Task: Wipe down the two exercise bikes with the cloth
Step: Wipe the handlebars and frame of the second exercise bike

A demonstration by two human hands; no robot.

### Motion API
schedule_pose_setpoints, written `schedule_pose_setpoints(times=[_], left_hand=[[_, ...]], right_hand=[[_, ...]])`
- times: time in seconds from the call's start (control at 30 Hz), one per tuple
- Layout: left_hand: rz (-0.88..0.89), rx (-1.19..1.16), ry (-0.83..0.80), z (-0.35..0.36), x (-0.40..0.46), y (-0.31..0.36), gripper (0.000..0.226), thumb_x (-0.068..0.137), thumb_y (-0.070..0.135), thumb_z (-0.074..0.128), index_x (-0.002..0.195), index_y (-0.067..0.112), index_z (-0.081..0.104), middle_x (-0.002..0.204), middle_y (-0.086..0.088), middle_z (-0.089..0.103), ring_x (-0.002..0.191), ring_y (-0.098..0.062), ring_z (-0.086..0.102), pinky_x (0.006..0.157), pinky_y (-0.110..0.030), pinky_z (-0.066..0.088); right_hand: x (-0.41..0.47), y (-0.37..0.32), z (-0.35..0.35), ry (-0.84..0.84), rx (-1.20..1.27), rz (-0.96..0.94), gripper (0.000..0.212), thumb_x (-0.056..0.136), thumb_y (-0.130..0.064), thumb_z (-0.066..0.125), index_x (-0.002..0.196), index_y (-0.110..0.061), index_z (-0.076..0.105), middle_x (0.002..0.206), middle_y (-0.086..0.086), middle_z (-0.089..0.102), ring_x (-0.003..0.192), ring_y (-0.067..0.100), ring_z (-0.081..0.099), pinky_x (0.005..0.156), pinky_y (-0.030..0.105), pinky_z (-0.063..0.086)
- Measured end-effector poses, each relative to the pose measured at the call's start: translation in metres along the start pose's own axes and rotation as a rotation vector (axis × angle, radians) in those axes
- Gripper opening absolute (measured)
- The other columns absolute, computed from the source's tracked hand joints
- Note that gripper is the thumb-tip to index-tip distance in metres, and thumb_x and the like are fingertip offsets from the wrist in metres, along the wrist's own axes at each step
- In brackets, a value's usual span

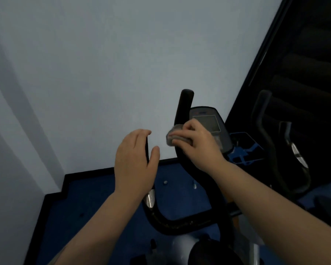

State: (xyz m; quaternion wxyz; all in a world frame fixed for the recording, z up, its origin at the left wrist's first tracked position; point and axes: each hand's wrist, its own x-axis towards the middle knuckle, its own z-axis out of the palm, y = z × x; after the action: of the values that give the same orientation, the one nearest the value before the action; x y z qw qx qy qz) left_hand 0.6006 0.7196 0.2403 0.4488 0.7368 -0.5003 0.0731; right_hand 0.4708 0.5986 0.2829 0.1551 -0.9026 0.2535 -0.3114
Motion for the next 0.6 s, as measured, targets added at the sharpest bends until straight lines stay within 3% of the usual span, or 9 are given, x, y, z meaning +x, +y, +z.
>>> schedule_pose_setpoints(times=[0.1,0.2,0.23,0.4,0.5,0.6], left_hand=[[-0.008,-0.033,0.009,0.005,-0.001,0.000,0.039,0.090,0.031,0.047,0.126,0.017,0.049,0.127,0.000,0.052,0.120,-0.017,0.045,0.105,-0.035,0.035],[-0.033,-0.096,0.013,0.008,-0.001,0.002,0.039,0.089,0.028,0.049,0.126,0.015,0.048,0.128,-0.003,0.051,0.122,-0.018,0.042,0.106,-0.040,0.034],[-0.042,-0.118,0.012,0.008,-0.001,0.003,0.040,0.089,0.028,0.050,0.126,0.014,0.048,0.129,-0.004,0.050,0.123,-0.018,0.041,0.107,-0.040,0.033],[-0.100,-0.119,-0.022,0.008,-0.003,0.007,0.054,0.089,0.032,0.046,0.139,0.013,0.038,0.147,-0.006,0.037,0.138,-0.022,0.029,0.116,-0.040,0.022],[-0.152,-0.165,-0.040,0.002,-0.018,0.018,0.064,0.089,0.034,0.043,0.148,0.017,0.026,0.158,-0.001,0.019,0.147,-0.015,0.008,0.120,-0.038,0.009],[-0.130,-0.248,-0.089,-0.001,-0.052,0.040,0.062,0.089,0.034,0.044,0.147,0.021,0.027,0.158,0.008,0.017,0.146,-0.005,0.006,0.119,-0.033,0.009]], right_hand=[[-0.031,0.007,-0.011,-0.164,0.148,0.087,0.020,0.084,-0.023,0.068,0.104,-0.021,0.072,0.095,-0.002,0.050,0.086,0.003,0.053,0.077,0.010,0.042],[-0.038,0.010,-0.043,-0.460,0.129,0.110,0.019,0.081,-0.023,0.071,0.100,-0.023,0.073,0.093,-0.005,0.051,0.084,0.007,0.055,0.074,0.020,0.047],[-0.034,0.010,-0.045,-0.479,0.089,0.104,0.020,0.081,-0.025,0.071,0.100,-0.023,0.073,0.092,-0.006,0.051,0.084,0.007,0.054,0.077,0.023,0.047],[-0.044,0.002,-0.013,-0.140,0.252,0.200,0.024,0.081,-0.021,0.071,0.104,-0.018,0.072,0.091,-0.006,0.049,0.089,0.004,0.051,0.085,0.017,0.042],[-0.075,0.017,-0.027,-0.228,0.289,0.205,0.022,0.078,-0.020,0.073,0.100,-0.021,0.072,0.089,-0.006,0.050,0.089,0.005,0.053,0.086,0.022,0.045],[-0.109,0.026,-0.042,-0.282,0.303,0.258,0.020,0.077,-0.020,0.074,0.097,-0.021,0.074,0.090,-0.002,0.052,0.090,0.010,0.055,0.086,0.025,0.046]])
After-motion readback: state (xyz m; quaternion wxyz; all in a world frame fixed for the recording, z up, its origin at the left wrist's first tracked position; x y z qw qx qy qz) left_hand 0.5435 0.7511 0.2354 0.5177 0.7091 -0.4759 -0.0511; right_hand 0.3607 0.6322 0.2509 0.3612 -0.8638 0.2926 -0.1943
